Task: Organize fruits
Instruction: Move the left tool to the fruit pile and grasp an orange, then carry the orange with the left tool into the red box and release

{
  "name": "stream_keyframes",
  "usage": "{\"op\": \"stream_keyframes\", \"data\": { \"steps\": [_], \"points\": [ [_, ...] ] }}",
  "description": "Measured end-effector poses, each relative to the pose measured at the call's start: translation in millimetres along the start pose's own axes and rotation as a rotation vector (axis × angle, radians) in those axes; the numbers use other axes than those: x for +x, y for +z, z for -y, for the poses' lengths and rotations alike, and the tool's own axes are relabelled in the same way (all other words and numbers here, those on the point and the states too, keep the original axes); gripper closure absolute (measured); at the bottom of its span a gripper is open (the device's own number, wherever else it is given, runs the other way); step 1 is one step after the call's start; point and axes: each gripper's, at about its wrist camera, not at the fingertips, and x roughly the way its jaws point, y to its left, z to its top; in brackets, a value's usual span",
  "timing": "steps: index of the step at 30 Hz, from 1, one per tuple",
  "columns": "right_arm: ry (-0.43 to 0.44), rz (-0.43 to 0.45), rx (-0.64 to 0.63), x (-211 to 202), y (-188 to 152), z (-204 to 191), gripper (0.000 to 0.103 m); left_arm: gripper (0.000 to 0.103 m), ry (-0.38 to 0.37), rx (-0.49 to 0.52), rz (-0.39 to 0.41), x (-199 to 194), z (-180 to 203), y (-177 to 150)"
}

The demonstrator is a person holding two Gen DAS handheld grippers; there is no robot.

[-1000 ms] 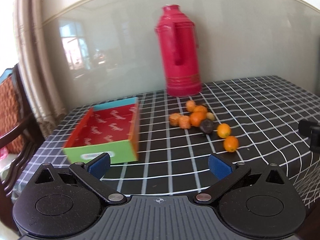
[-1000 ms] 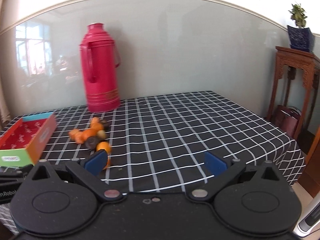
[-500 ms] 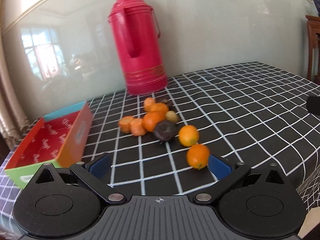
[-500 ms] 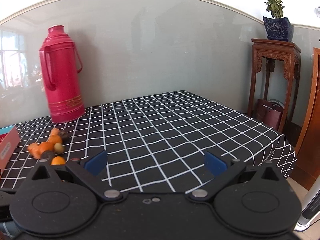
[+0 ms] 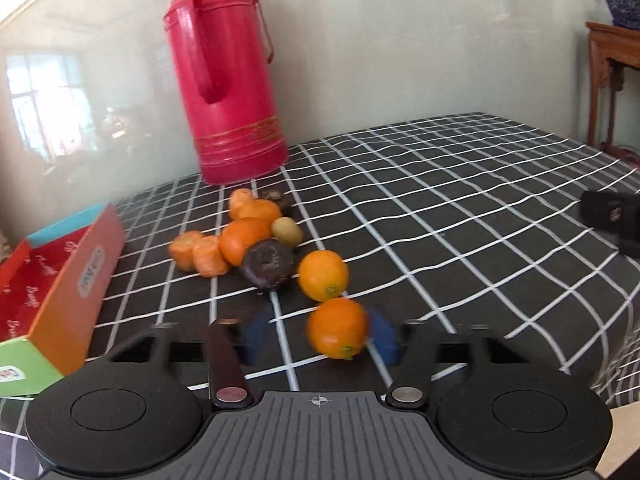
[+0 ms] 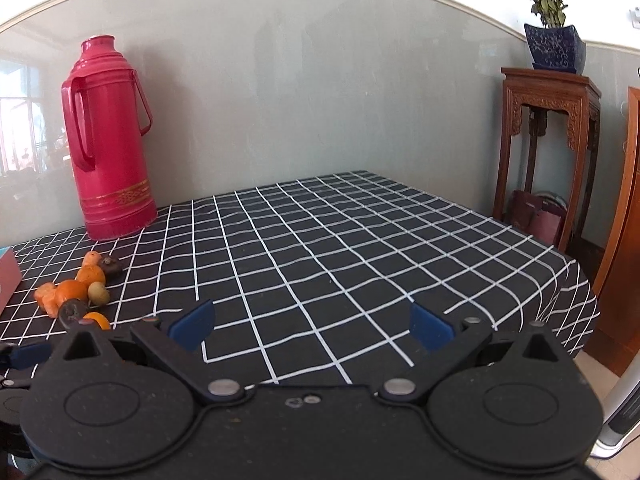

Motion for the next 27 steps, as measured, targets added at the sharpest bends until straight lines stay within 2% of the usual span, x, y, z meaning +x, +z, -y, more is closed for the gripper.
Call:
{"op": "stream_keyframes", "data": {
  "steps": [1, 7, 13, 17, 20, 23, 27],
  "points": [
    [0.002, -0.003, 0.0, 0.7, -0.4, -0.2, 0.006, 0.071, -0.007, 0.0, -0.004, 0.2, 0.9, -0.4],
    [0.01, -0.009, -0.019, 2.5, -3.3, -8.6, 0.006, 0.072, -0.007, -0.001, 0.019, -3.0, -0.2, -5.1],
    [0.037, -0.012, -0.034, 2.8, -4.4, -19.6, 0.006, 0.072, 0.054, -0.018, 0.062, -10.9, -18.2, -0.4],
    [0.067, -0.014, -0.059, 2.3, -5.4, -32.4, 0.006, 0.072, 0.155, -0.046, 0.118, -23.0, -51.0, 12.6],
    [0.099, -0.02, -0.079, 2.4, -6.4, -43.9, 0.006, 0.072, 0.262, -0.068, 0.125, -24.2, -87.7, 20.1],
    [0.141, -0.031, -0.095, 1.9, -8.2, -55.4, 0.006, 0.072, 0.386, -0.11, 0.09, -16.3, -132.3, 20.9],
    [0.194, -0.05, -0.129, 2.5, -9.6, -73.3, 0.006, 0.072, 0.518, -0.211, -0.006, 0.7, -188.4, 9.8]
  ]
}}
